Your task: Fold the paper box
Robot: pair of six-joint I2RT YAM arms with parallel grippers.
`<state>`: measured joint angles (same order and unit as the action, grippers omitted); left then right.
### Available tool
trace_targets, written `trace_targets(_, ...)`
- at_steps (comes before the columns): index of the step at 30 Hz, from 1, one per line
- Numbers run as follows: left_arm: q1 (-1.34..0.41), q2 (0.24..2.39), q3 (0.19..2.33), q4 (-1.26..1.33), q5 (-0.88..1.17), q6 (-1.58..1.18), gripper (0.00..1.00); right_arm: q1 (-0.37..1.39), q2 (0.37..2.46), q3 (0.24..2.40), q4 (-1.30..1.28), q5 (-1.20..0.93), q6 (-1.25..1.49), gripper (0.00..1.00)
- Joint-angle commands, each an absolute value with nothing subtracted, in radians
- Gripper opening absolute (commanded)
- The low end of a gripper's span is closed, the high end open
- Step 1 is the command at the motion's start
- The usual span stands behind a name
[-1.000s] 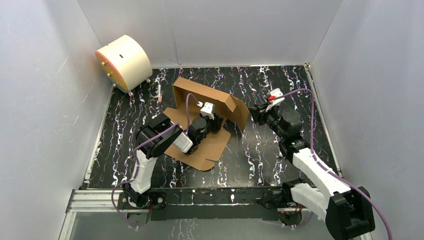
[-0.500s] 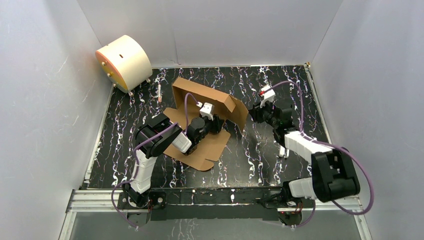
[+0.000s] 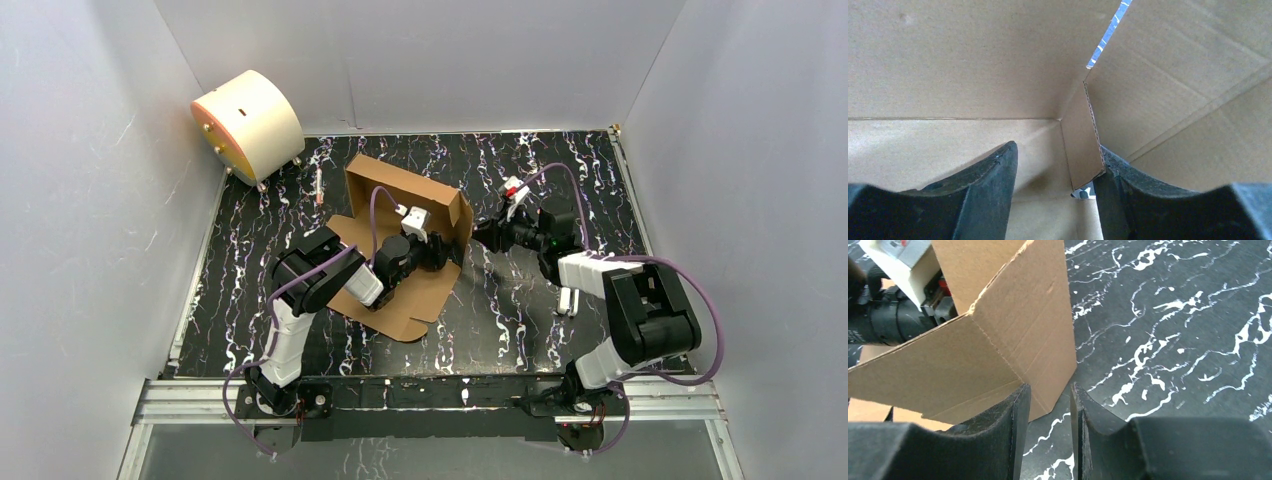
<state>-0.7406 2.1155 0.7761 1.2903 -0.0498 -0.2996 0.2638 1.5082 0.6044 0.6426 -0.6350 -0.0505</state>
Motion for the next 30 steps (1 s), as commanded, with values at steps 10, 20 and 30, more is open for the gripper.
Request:
trace_targets(10, -0.735, 2.041, 0.736, 1.298, -0.021, -0.312, 0.66, 0.264, 1.595, 0.609, 0.887, -0.703, 0.026, 0.47)
trace_targets(20, -0.715, 1.910, 0.638, 1.297, -0.020, -0.367, 0.73, 0.264, 1.595, 0.601, 0.905, -0.702, 0.026, 0.47)
trace_targets(30, -0.575, 1.784, 0.543, 1.298, 0.121, -0.672, 0.78, 0.265, 1.604, 0.602, 0.927, -0.715, 0.038, 0.50)
